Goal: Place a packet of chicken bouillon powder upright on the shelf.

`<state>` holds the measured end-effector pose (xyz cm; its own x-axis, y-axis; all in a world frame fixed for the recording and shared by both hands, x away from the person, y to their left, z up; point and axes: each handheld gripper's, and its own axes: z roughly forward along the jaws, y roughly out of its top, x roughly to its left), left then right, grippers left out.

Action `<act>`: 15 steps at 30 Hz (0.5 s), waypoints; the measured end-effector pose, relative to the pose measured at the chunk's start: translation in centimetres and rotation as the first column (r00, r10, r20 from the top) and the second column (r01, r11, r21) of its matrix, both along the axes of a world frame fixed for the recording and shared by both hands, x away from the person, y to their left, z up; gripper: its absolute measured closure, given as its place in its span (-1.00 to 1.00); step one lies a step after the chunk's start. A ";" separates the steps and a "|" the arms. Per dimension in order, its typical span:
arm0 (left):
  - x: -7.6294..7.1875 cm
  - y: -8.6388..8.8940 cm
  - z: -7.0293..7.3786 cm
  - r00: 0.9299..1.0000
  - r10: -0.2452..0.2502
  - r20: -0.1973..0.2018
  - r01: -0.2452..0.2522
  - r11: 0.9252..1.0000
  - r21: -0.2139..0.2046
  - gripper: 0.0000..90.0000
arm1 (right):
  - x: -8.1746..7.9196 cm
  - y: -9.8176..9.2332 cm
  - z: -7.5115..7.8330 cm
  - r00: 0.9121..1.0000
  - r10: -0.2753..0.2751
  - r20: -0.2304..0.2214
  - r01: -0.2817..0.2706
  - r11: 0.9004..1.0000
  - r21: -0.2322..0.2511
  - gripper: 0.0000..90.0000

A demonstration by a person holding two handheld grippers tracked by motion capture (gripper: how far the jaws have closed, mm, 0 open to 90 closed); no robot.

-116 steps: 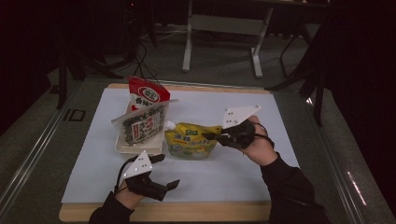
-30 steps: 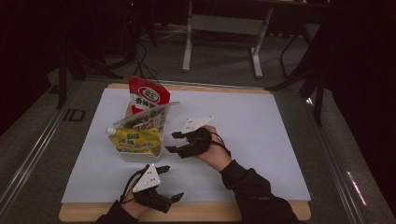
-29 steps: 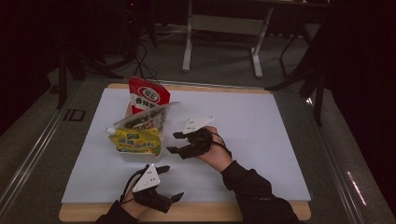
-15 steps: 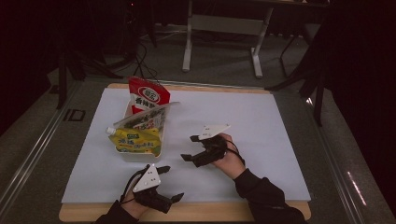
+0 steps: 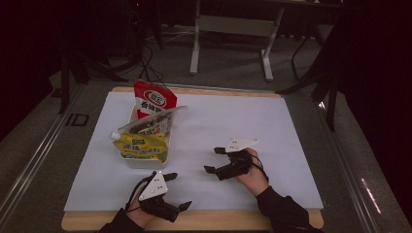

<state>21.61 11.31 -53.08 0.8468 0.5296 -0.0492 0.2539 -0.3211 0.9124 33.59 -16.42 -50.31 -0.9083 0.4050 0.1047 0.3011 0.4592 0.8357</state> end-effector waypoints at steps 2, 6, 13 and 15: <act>0.0 0.0 0.0 1.000 0.001 0.000 -0.001 1.000 0.001 -0.95 | -0.2 -0.4 -0.2 1.000 -0.003 -0.004 0.003 1.000 0.002 -0.61; 0.0 0.0 0.0 1.000 0.002 0.001 -0.002 1.000 -0.001 -0.95 | -0.5 -1.3 -0.7 1.000 -0.002 -0.018 0.001 1.000 -0.009 -0.61; 0.0 0.1 0.1 1.000 0.008 0.003 -0.008 1.000 -0.004 -0.95 | -0.8 -2.6 -1.4 0.999 -0.012 -0.046 0.011 1.000 -0.015 -0.60; 0.0 0.1 0.0 1.000 0.006 0.002 -0.006 1.000 -0.002 -0.95 | -0.9 -2.7 -1.5 0.999 -0.016 -0.045 0.015 1.000 -0.017 -0.60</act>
<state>21.61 11.37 -53.05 0.8439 0.5343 -0.0484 0.2536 -0.3176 0.9137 32.72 -19.17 -51.77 -0.8966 0.4208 0.1382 0.3450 0.4681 0.8135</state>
